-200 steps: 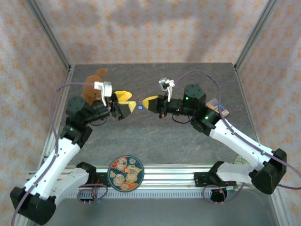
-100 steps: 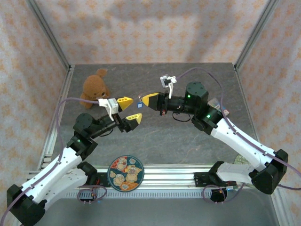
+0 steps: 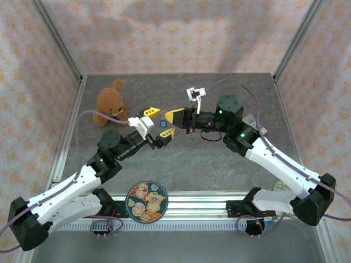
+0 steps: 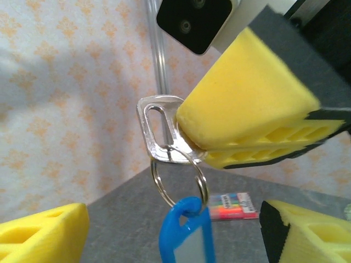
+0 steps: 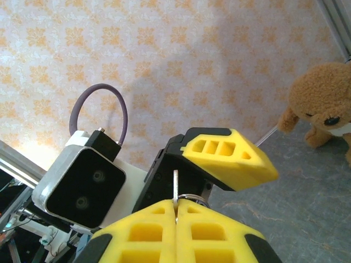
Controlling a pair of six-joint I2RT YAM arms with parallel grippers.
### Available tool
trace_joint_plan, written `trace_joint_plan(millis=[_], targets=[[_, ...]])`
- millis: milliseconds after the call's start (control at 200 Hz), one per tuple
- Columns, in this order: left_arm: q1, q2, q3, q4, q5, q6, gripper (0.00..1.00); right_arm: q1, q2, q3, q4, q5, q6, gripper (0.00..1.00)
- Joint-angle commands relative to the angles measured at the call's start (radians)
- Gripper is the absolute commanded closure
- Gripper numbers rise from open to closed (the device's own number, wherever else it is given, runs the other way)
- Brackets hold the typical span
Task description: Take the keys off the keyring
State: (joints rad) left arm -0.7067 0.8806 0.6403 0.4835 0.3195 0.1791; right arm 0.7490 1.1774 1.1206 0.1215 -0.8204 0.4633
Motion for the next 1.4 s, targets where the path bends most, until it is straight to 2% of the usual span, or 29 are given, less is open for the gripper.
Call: trace_joint_plan(millis=[0,190,410,586,651,736,826,971,1161,1391], targets=[[-0.013,0.016,0.045,0.089,-0.075,0.088,0.22,0.001,0.002,0.024,0.060,-0.028,0.018,1.00],[-0.013,0.027,0.059,0.120,-0.085,0.097,0.31,0.001,0.002,0.019,0.071,-0.034,0.022,1.00],[-0.014,0.020,0.074,0.104,-0.066,0.100,0.54,0.001,0.002,0.015,0.091,-0.043,0.030,1.00],[-0.013,0.011,0.075,0.098,-0.068,0.099,0.56,0.001,0.002,0.012,0.099,-0.049,0.034,1.00],[-0.013,0.008,0.084,0.086,-0.061,0.101,0.71,0.001,0.000,0.010,0.099,-0.049,0.035,1.00],[-0.013,0.003,0.091,0.072,-0.056,0.100,0.73,0.001,-0.004,0.008,0.100,-0.048,0.035,1.00],[-0.013,-0.008,0.096,0.056,-0.061,0.099,0.81,0.001,-0.014,0.004,0.101,-0.041,0.031,1.00],[-0.013,-0.031,0.120,-0.028,-0.058,0.098,1.00,0.000,-0.052,-0.008,0.095,0.011,-0.004,1.00],[-0.013,-0.058,0.150,-0.146,-0.047,0.105,1.00,0.000,-0.101,-0.036,0.112,0.080,-0.058,1.00],[-0.013,-0.068,0.156,-0.187,-0.034,0.103,0.98,0.000,-0.105,-0.038,0.132,0.102,-0.052,1.00]])
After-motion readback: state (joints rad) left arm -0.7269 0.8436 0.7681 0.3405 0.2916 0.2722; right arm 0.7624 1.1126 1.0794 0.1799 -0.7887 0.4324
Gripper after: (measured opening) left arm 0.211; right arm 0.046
